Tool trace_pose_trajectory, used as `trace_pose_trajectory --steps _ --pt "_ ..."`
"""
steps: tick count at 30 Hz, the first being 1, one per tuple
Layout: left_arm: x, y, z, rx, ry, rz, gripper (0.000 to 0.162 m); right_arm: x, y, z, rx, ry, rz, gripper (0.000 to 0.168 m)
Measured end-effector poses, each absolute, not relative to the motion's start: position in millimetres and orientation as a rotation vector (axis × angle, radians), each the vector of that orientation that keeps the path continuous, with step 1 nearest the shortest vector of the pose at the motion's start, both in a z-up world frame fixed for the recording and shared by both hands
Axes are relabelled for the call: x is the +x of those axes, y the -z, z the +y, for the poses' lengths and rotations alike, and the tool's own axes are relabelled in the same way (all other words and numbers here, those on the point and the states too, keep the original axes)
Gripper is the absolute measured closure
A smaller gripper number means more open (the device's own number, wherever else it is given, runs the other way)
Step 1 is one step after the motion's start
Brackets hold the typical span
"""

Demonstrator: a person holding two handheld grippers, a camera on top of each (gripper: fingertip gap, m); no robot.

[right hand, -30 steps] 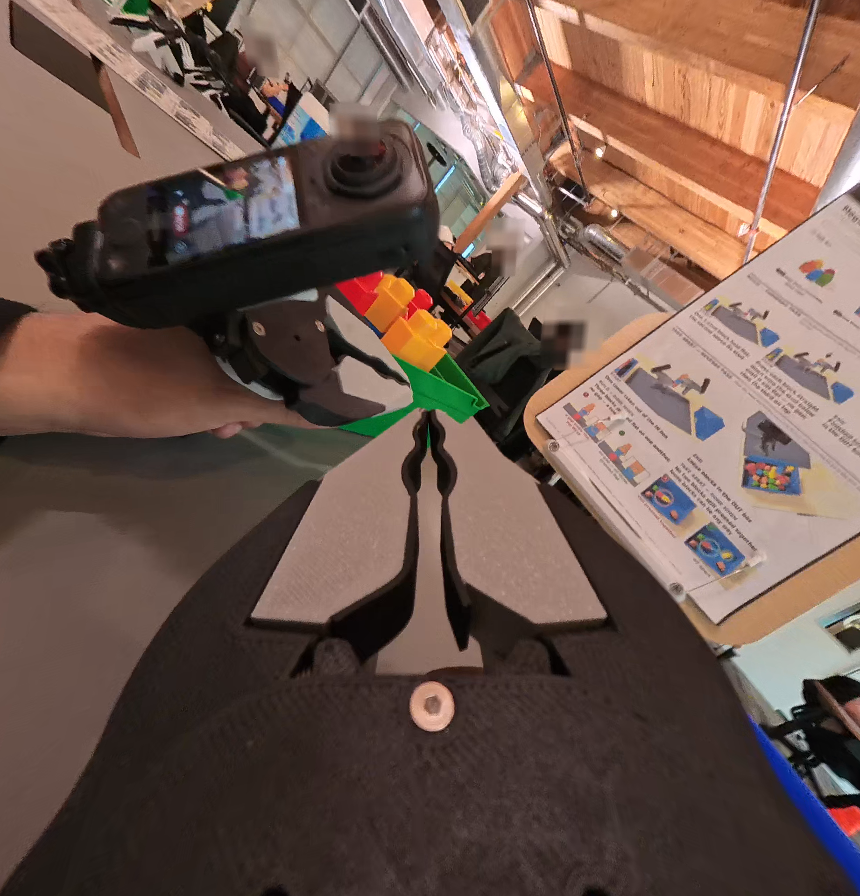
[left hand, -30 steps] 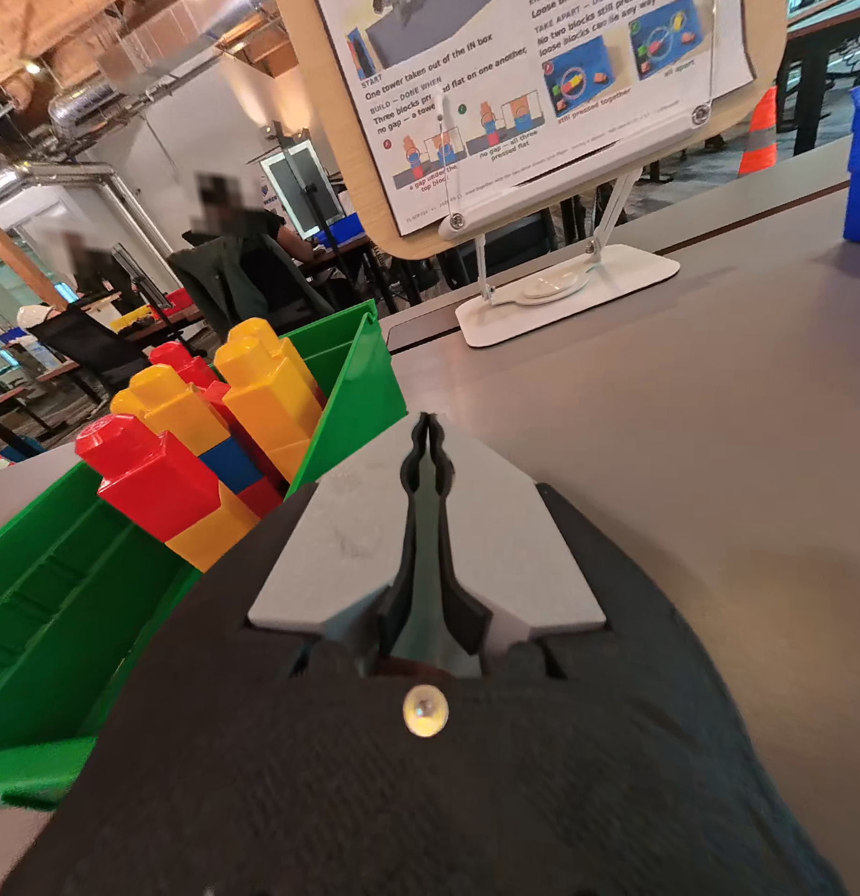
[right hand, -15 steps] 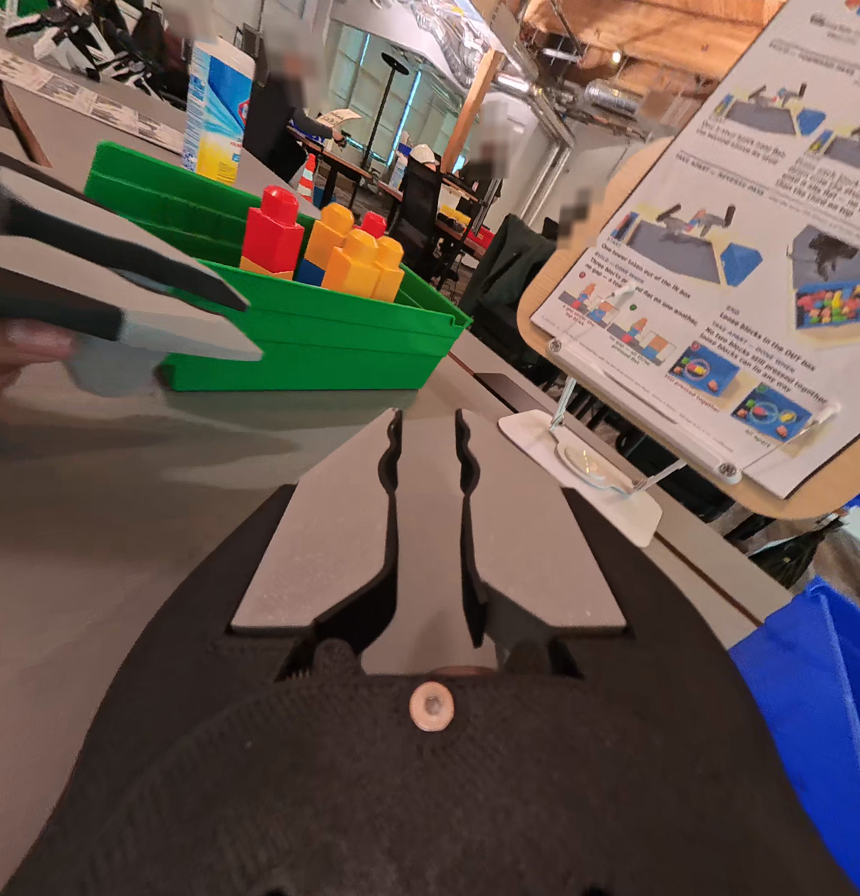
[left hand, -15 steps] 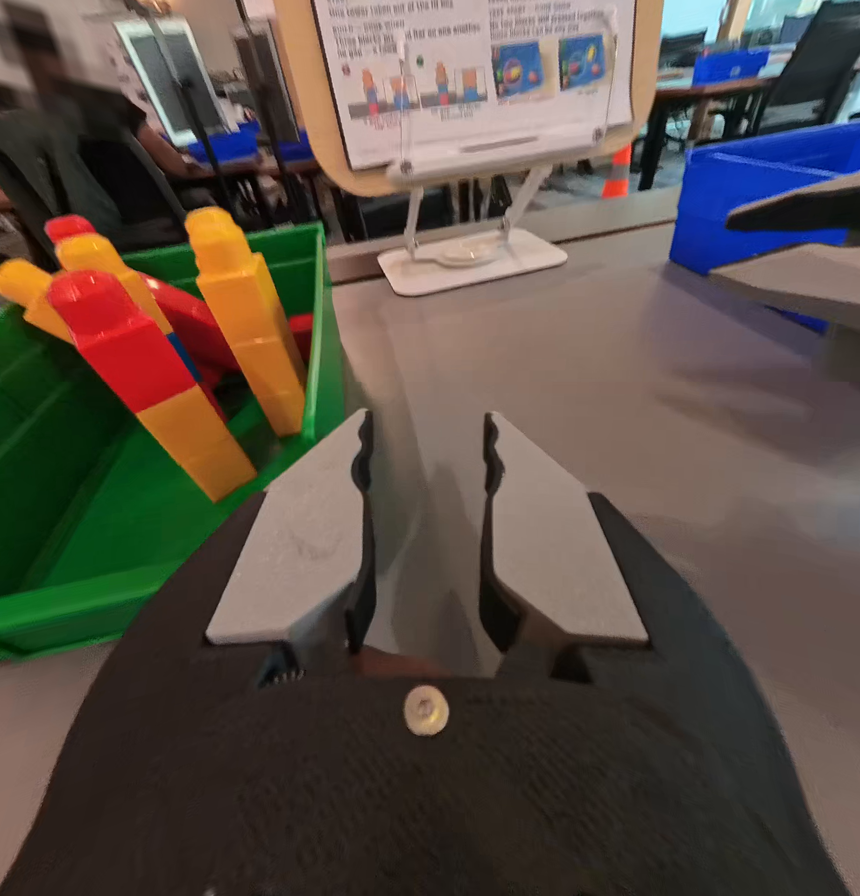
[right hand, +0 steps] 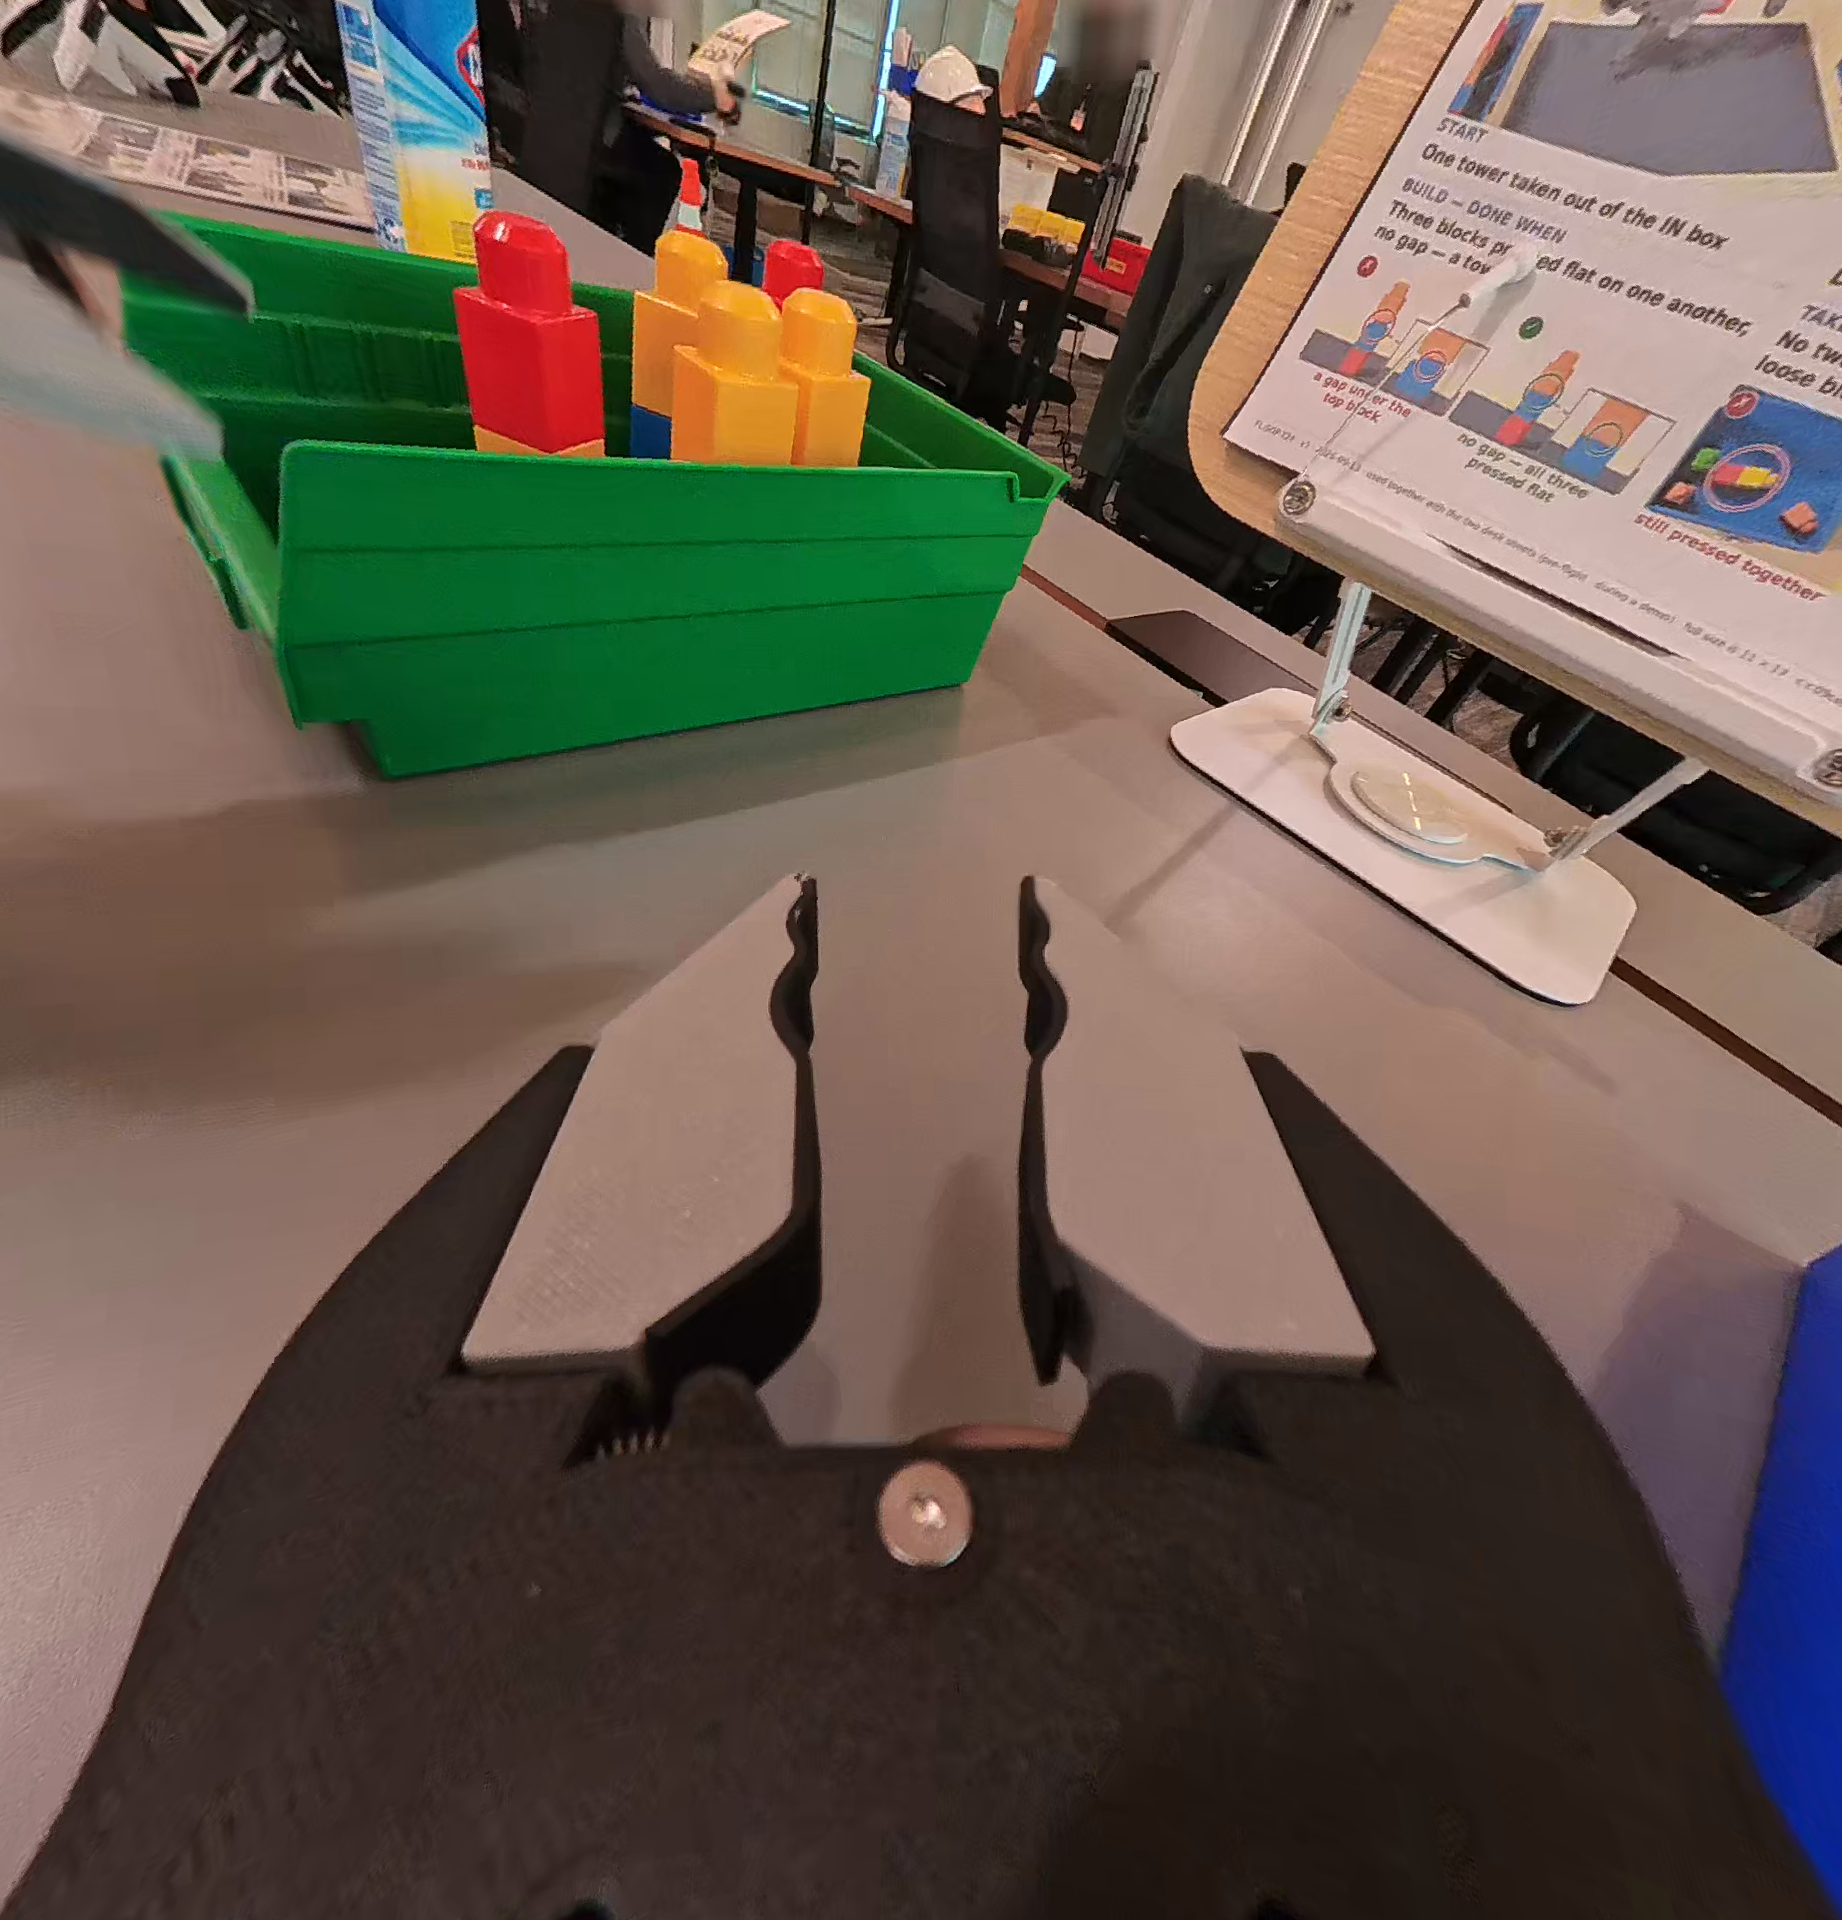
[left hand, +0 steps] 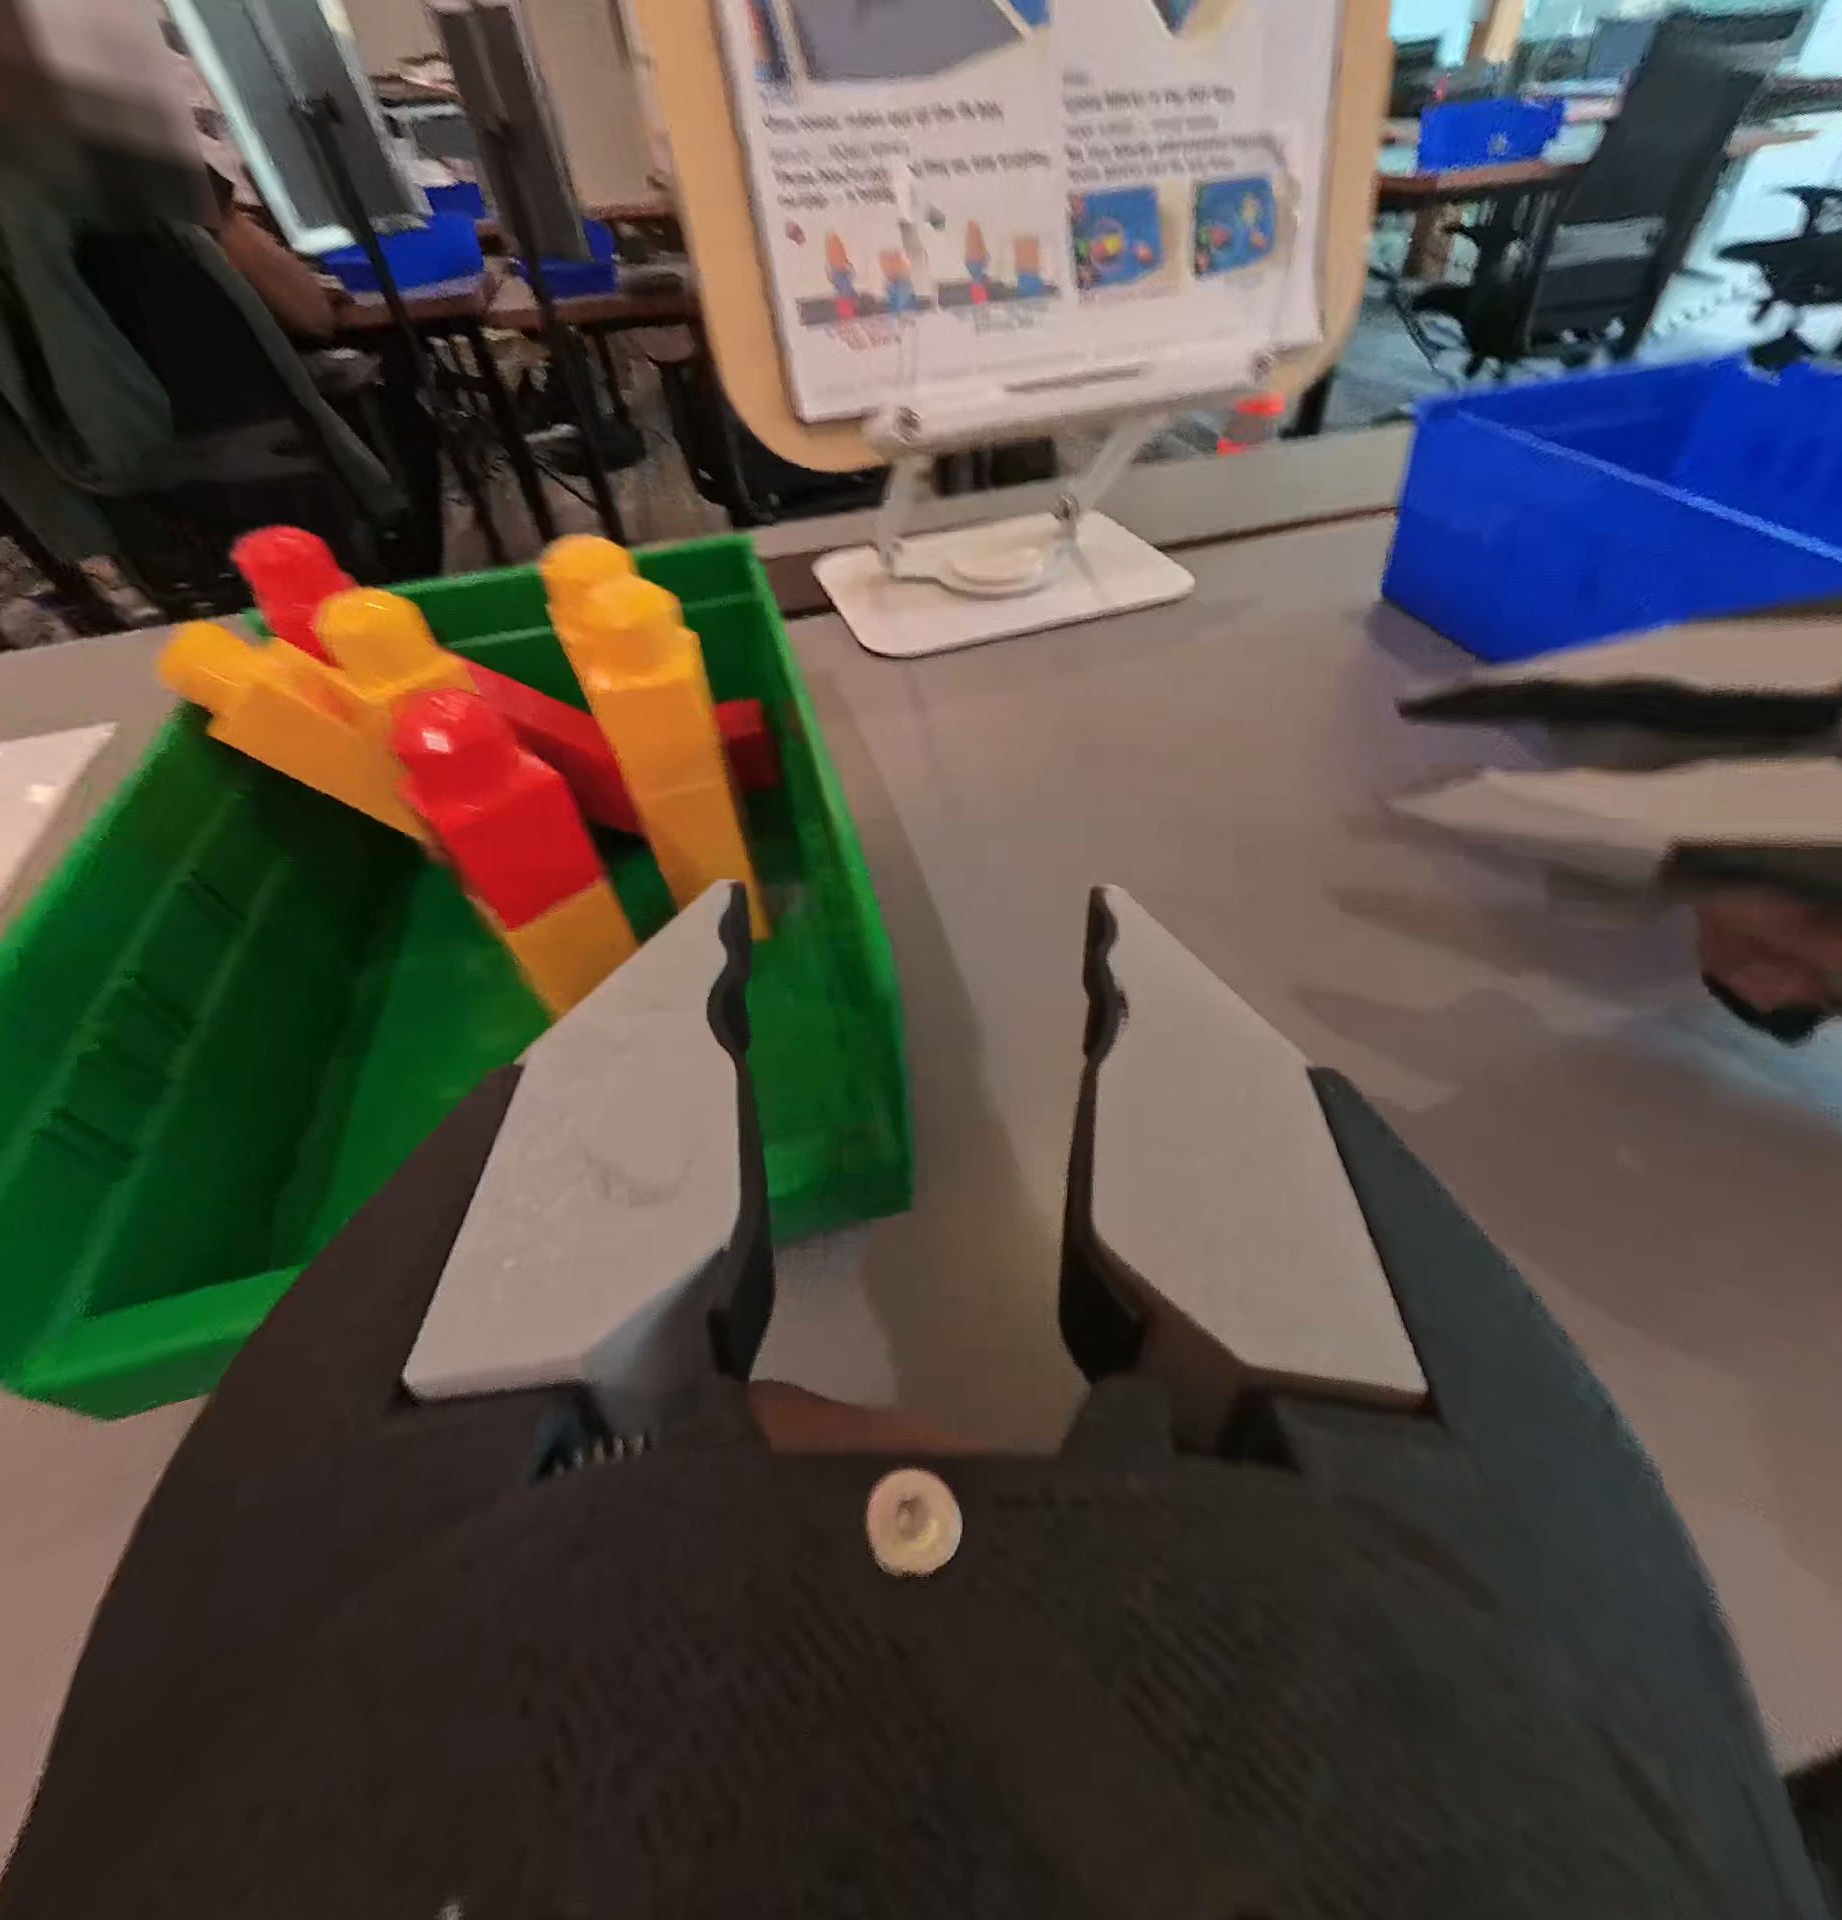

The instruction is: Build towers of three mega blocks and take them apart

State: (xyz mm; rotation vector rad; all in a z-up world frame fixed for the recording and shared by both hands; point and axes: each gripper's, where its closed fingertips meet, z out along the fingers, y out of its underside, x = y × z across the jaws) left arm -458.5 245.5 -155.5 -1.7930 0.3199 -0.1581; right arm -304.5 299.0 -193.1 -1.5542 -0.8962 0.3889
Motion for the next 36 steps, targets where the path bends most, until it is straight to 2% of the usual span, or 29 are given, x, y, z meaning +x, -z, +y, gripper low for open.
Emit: trace_pose_trajectory --steps 5,10,13,15,16,17,23,27,36 --pt "-519 121 276 -1.794 0.097 0.140 0.098 -310 200 299 -1.568 -0.380 -0.931 0.132" --pt "-560 145 328 -1.966 -0.109 0.100 0.089 -310 198 298 -1.555 -0.368 -0.934 0.133" --pt "-568 172 350 -2.073 -0.181 0.100 0.090 -307 195 298 -1.544 -0.358 -0.928 0.133" --pt "-571 185 358 -2.112 -0.210 0.110 0.095 -307 192 297 -1.533 -0.361 -0.923 0.133" --pt "-571 189 360 -2.113 -0.214 0.112 0.111 -307 191 297 -1.530 -0.361 -0.924 0.133" --pt "-571 191 361 -2.107 -0.208 0.115 0.119 -307 191 296 -1.526 -0.361 -0.926 0.133" --pt "-570 187 355 -2.061 -0.196 0.145 0.121 -311 192 293 -1.517 -0.362 -0.954 0.133" --pt "-565 162 346 -1.989 -0.188 0.169 0.121 -312 193 292 -1.518 -0.359 -0.958 0.133" --pt "-507 65 303 -1.732 -0.056 0.355 0.121 -309 195 296 -1.542 -0.386 -0.931 0.133"
